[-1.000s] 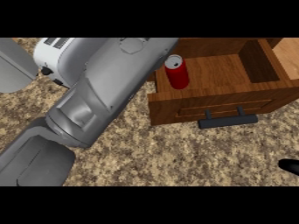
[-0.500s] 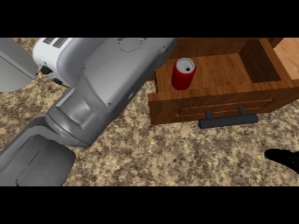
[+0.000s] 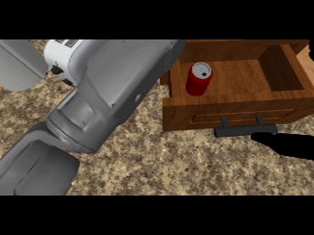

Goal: Pick up the can, place it into the drawer and close the drawer

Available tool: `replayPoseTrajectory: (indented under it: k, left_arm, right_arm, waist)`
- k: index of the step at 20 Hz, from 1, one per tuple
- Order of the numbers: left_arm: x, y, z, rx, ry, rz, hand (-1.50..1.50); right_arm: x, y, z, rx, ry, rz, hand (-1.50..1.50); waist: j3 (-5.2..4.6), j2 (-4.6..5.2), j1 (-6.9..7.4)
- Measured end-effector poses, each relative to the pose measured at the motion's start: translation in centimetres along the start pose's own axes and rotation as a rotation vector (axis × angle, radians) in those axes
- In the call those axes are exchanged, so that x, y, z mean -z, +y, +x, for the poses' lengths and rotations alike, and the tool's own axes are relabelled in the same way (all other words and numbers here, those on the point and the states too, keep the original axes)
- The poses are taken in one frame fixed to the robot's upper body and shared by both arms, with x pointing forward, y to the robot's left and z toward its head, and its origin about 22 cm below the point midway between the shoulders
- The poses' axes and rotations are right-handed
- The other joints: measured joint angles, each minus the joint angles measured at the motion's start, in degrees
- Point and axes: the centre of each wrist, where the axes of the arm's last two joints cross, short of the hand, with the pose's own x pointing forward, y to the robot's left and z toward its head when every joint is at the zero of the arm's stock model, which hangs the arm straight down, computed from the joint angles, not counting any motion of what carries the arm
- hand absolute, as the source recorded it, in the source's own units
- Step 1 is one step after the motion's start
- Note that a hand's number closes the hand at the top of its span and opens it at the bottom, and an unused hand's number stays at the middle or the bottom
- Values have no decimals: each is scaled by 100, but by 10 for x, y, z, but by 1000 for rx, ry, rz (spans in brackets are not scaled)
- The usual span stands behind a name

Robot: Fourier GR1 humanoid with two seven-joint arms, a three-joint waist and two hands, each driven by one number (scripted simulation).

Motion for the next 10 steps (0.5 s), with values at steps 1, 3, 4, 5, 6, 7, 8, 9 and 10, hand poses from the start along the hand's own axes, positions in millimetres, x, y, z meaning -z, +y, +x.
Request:
replayPoseTrajectory:
  k: [1,3,4,5,6,7,8,9,10]
  left_arm:
    - [1,0,0,1,-3,3,-150]
    - [0,0,-1,9,-11,5,-150]
    - [0,0,-1,15,-15,6,-150]
    - [0,-2,3,18,-20,2,-150]
    - [1,0,0,22,-19,2,-150]
    - [2,1,1,25,-17,5,-150]
    - [2,1,3,28,-17,3,-150]
    - [2,1,1,31,-17,0,-150]
    - [2,2,1,31,-15,-1,-150]
  right_arm:
    - [3,5,-2,-25,-3,7,-150]
    - [11,19,-5,-81,-12,28,-150]
    - [17,26,-6,-105,-10,38,-150]
    - [21,31,-11,-131,-7,51,-150]
    - [23,38,-14,-156,-9,64,-150]
    - [26,42,-18,-180,-9,73,-150]
    - [30,45,-23,-209,-7,82,-150]
    - [32,51,-29,-237,-2,93,-150]
    - [34,60,-31,-259,-2,102,-150]
  waist:
    - [0,-2,21]
    - [-1,-14,69]
    - [-1,-19,104]
    - [-3,-31,144]
    - [-2,-33,165]
    - [-3,-40,185]
    - [-3,-42,202]
    - [-3,-55,229]
    - [-3,-57,244]
